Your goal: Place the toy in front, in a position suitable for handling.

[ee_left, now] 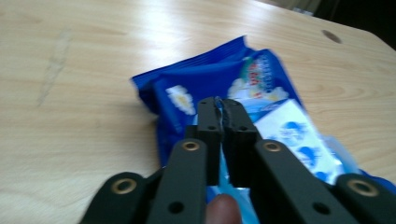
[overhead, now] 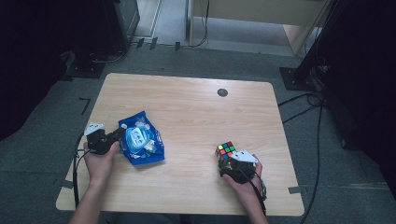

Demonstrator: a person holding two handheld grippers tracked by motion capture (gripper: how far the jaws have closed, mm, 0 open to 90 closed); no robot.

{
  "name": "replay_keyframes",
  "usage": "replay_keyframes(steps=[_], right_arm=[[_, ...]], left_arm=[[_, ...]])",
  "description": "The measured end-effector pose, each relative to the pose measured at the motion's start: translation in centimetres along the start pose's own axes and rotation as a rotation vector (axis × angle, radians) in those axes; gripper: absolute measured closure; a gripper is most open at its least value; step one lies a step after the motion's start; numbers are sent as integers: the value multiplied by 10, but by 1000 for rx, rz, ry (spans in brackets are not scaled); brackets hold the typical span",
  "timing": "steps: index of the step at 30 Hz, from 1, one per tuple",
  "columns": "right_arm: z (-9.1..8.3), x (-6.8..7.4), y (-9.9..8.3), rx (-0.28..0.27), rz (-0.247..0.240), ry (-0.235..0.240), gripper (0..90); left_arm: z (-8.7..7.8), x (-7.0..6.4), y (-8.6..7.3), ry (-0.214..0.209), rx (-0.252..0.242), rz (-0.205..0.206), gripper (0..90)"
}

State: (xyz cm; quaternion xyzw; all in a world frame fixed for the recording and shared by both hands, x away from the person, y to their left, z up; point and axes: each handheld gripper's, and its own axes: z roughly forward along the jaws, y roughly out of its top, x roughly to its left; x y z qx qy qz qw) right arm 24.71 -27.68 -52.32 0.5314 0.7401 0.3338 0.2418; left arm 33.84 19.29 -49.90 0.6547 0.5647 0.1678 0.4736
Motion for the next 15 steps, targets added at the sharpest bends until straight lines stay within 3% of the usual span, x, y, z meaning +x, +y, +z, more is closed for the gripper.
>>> replay_keyframes(steps=[1, 3, 5, 8, 12, 15], right_arm=[[0, 0, 0, 0, 0, 0, 209], [0, 0, 0, 1, 2, 0, 209], [0, 0, 0, 2, 4, 1, 210], [0, 0, 0, 2, 5, 1, 211], [0, 0, 0, 2, 6, 1, 212], [0, -1, 0, 2, 10, 6, 213]], left_arm=[[1, -6, 1, -24, 6, 21, 883], [2, -8, 1, -24, 19, 29, 881], [10, -11, -2, 12, 59, 40, 882], [18, -9, -5, 15, 94, 25, 878], [19, -11, -5, 1, 87, 29, 858], [16, -15, -4, -44, 75, 37, 817]])
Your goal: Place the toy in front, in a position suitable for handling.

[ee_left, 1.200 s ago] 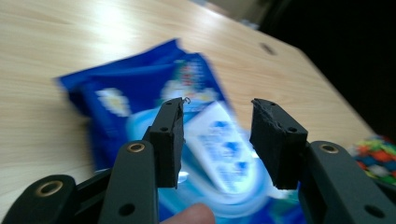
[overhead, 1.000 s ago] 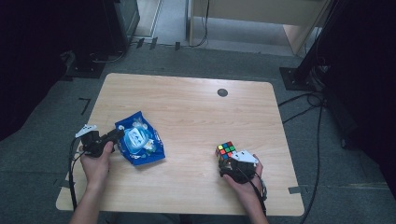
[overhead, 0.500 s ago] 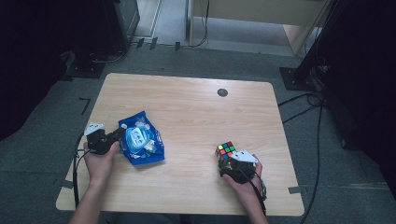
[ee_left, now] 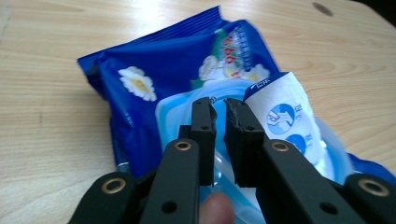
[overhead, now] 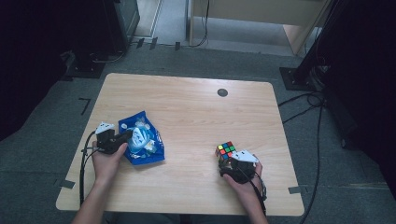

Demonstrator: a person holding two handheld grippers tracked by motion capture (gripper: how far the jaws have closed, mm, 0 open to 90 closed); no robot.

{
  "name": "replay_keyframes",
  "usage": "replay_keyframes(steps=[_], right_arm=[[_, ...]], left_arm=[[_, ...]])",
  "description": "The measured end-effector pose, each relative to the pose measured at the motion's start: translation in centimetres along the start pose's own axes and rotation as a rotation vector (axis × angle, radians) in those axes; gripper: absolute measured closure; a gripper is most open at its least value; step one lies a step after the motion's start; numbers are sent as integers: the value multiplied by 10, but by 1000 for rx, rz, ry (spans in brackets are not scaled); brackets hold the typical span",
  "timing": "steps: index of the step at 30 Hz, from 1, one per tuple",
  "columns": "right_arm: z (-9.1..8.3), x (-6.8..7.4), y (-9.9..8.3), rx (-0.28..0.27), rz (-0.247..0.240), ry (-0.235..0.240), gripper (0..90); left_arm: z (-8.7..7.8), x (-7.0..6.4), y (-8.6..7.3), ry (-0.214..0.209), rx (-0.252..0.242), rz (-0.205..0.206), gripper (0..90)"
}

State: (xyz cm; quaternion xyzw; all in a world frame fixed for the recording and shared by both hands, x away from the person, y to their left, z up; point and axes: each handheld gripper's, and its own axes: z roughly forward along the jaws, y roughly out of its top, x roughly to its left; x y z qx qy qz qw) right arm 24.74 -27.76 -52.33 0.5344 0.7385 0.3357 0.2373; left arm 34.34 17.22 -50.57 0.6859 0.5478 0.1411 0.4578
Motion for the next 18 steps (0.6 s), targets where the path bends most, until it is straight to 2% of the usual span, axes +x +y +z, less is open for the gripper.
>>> replay_keyframes(steps=[4, 6, 7, 9, 11, 15, 17, 18], right_arm=[[0, 0, 0, 0, -2, 1, 213], [0, 0, 0, 0, -3, 1, 213], [0, 0, 0, 0, -3, 1, 213], [0, 0, 0, 1, -2, 1, 213], [0, 0, 0, 2, -1, 2, 213], [0, 0, 0, 2, 2, 4, 213], [0, 0, 0, 3, 2, 6, 214], [0, 0, 0, 3, 2, 6, 214]], left_arm=[[-3, -2, 0, -23, 1, 12, 792], [-7, -4, 1, -58, -19, 27, 763], [-7, -4, 1, -58, -19, 27, 756], [-9, -6, 0, -102, -24, 39, 732], [-9, -7, -1, -109, -25, 42, 715], [-8, -10, -3, -139, -19, 75, 680], [-6, -13, -4, -148, -8, 110, 622], [-6, -16, -5, -154, 1, 130, 622]])
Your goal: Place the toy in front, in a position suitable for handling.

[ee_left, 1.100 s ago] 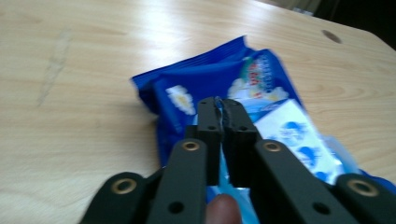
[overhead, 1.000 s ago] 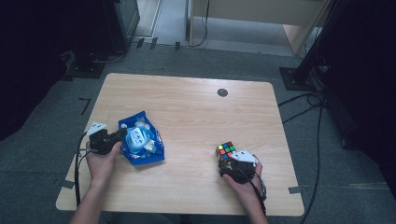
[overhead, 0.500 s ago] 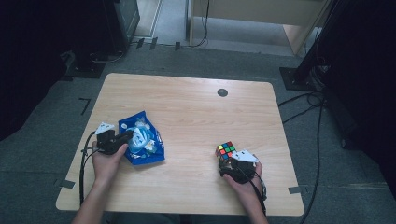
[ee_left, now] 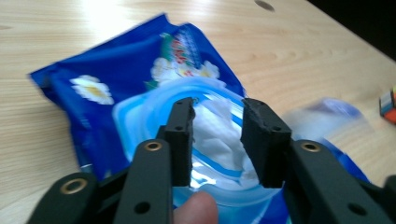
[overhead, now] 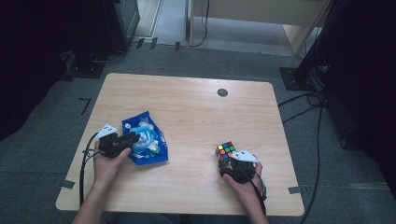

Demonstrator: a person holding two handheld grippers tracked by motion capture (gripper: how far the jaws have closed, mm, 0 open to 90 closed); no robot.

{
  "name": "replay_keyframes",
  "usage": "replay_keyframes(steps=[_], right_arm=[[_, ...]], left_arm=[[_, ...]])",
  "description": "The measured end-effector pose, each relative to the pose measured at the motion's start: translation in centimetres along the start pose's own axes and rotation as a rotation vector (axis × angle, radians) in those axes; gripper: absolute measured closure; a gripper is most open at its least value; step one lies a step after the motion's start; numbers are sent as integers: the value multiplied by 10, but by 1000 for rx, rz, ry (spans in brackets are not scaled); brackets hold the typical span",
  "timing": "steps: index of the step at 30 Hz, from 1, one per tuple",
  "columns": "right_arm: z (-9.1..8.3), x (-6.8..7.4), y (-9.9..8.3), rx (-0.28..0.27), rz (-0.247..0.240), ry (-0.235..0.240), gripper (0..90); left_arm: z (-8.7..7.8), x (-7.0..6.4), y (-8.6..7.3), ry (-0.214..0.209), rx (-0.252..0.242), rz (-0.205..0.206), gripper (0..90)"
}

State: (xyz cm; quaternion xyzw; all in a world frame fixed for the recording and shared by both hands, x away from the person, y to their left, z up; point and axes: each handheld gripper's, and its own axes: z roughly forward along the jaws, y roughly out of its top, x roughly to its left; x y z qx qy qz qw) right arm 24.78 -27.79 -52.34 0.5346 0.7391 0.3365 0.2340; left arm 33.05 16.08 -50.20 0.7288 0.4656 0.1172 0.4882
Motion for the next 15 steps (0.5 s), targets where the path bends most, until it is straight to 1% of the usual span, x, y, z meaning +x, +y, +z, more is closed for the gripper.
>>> replay_keyframes(steps=[1, 2, 3, 4, 5, 6, 8, 11, 12, 13, 14, 15], right_arm=[[0, 0, 0, 0, 0, 0, 214], [0, 0, 0, 0, 1, 1, 214], [0, 0, 0, 0, -1, 1, 214], [0, 0, 0, 1, 0, 2, 214], [0, 0, 0, 0, 0, 2, 214], [0, 0, 0, 1, 1, 2, 214], [0, 0, 0, 0, -1, 1, 215], [0, 0, 0, -1, -3, -1, 215], [0, 0, 0, 0, 0, 1, 215], [0, 0, 0, 0, 0, 1, 215], [0, 0, 0, 0, 0, 1, 215], [0, 0, 0, 0, 0, 1, 214]], left_arm=[[2, -3, 0, -1, 11, 21, 597], [3, -7, -1, 1, 18, 47, 549], [5, -10, -2, 4, 24, 76, 527], [6, -13, -2, 21, 31, 97, 484], [8, -16, -2, 53, 31, 108, 475], [8, -17, -2, 85, 25, 108, 467], [10, -15, -1, 106, 27, 97, 450], [12, -14, -2, 104, 31, 88, 460], [13, -15, -3, 102, 37, 101, 500], [13, -15, -3, 102, 37, 101, 521], [14, -16, -3, 102, 39, 110, 521], [14, -17, -3, 104, 42, 117, 571]])
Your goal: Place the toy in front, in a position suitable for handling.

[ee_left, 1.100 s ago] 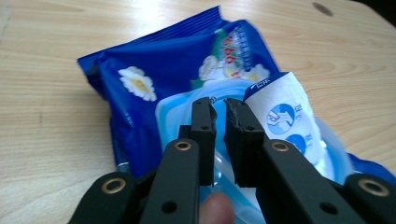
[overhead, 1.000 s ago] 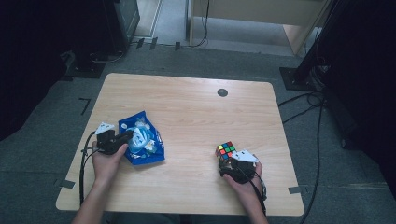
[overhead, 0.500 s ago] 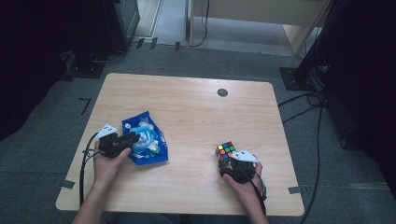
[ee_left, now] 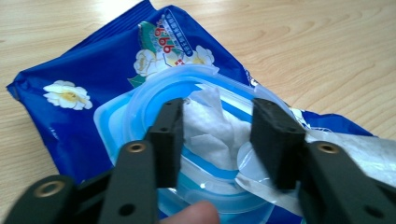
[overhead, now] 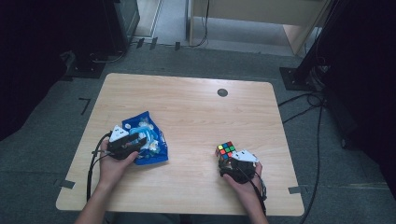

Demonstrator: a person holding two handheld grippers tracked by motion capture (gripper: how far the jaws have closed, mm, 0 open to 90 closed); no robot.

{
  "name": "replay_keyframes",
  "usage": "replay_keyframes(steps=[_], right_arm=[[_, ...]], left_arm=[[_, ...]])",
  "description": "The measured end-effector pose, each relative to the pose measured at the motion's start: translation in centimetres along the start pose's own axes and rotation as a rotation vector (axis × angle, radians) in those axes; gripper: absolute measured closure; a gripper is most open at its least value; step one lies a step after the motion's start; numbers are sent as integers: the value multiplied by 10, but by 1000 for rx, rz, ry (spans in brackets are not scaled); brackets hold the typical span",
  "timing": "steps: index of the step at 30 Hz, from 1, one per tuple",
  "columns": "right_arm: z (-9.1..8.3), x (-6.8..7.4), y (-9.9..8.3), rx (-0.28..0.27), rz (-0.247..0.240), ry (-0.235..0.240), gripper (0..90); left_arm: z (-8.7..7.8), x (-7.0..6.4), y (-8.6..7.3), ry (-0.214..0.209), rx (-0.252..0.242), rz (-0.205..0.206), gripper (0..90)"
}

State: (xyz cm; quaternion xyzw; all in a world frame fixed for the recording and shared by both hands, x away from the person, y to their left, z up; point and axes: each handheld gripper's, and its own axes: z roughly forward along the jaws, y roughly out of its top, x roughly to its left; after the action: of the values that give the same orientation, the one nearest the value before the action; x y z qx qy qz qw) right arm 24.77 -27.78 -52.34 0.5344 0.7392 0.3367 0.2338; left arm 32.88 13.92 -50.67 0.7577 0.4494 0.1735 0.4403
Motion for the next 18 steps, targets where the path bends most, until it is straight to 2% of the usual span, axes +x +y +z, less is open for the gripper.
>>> replay_keyframes(steps=[2, 3, 6, 7, 8, 9, 10, 14, 17, 18], right_arm=[[0, 0, 0, 1, 0, 1, 214], [0, 0, 0, 1, 1, 1, 214], [0, 0, 0, 0, 0, 0, 213], [0, 0, 0, 1, 0, 1, 214], [0, 0, 0, 1, 1, 1, 213], [0, 0, 0, 1, 1, 1, 213], [0, 0, 0, 0, 0, -1, 213], [0, 0, 0, 1, 1, 0, 214], [0, 0, 0, 1, 1, 1, 213], [0, 0, 0, 1, 1, 1, 213]], left_arm=[[1, 0, 0, 9, 9, -1, 589], [2, 0, -1, 15, 19, 1, 647], [4, -2, -1, 17, 30, 13, 744], [4, -4, -1, 17, 35, 30, 744], [5, -7, 0, 33, 54, 64, 840], [5, -7, 0, 33, 54, 64, 878], [5, -8, 0, 43, 55, 78, 895], [2, -9, 2, 47, 28, 83, 900], [-6, -12, 8, 69, -34, 85, 900], [-6, -12, 8, 69, -34, 85, 900]])
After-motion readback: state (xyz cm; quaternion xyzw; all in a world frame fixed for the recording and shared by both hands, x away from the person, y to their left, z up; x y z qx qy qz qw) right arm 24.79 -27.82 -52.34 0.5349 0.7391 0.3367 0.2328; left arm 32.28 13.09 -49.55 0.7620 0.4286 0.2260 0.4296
